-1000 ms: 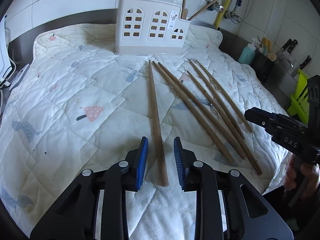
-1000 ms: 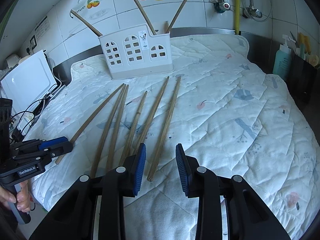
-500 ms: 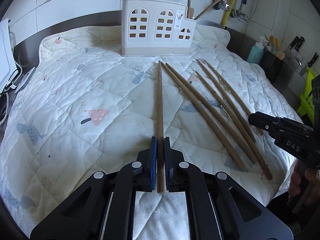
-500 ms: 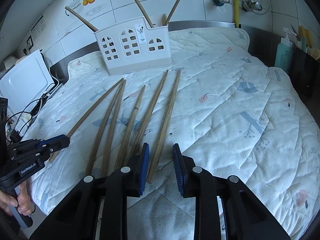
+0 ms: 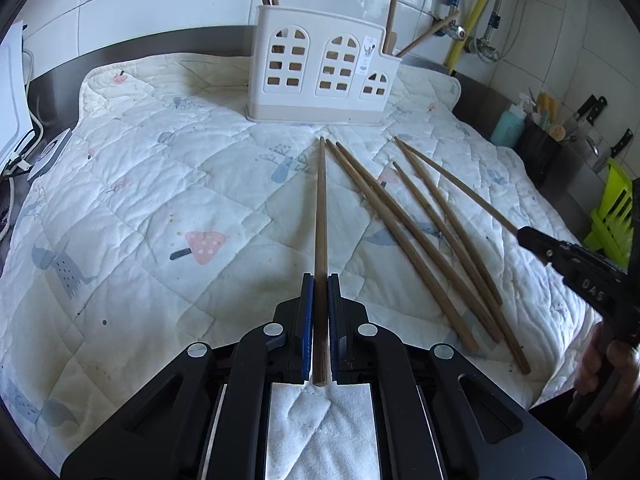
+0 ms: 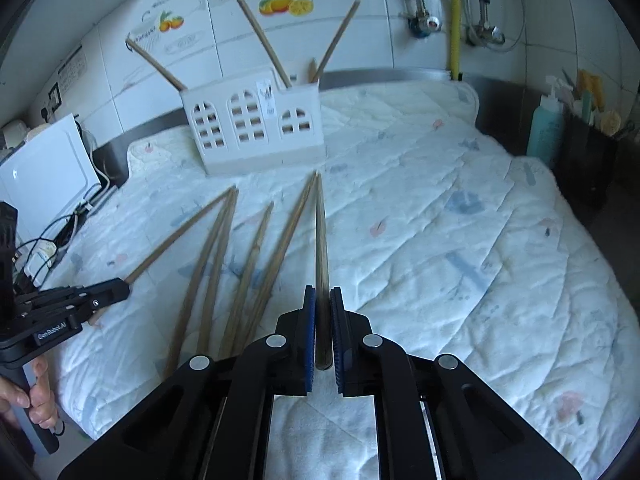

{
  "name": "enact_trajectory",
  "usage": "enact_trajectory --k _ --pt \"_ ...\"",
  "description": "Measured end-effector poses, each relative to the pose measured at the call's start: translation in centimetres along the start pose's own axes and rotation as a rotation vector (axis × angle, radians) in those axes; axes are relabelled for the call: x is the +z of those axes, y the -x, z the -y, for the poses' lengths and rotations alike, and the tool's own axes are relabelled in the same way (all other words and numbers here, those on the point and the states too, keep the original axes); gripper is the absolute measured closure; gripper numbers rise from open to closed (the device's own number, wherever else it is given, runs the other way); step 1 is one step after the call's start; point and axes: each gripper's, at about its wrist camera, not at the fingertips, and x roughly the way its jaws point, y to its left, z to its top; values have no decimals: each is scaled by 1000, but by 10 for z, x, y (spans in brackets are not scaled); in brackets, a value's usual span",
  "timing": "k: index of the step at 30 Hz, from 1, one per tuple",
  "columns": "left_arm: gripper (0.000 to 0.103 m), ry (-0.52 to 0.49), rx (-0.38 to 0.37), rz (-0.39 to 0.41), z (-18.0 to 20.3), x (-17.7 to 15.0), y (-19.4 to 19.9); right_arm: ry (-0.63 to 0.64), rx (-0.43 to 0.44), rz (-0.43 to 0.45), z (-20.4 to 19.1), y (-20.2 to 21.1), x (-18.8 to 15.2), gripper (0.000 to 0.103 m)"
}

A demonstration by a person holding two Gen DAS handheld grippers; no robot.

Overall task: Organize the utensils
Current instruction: 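Lift the chopstick toward the holder with the left tool while the right tool lifts its own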

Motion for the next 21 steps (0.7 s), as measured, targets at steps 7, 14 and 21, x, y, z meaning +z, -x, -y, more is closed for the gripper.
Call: enact_trajectory --k 7,14,21 --pt "98 -2 -7 80 -3 17 25 67 5 133 -3 42 41 96" --pt "98 -19 1 146 -7 42 42 98 56 203 1 61 91 96" --pt "98 -49 -19 175 -7 71 50 153 83 236 2 67 150 96"
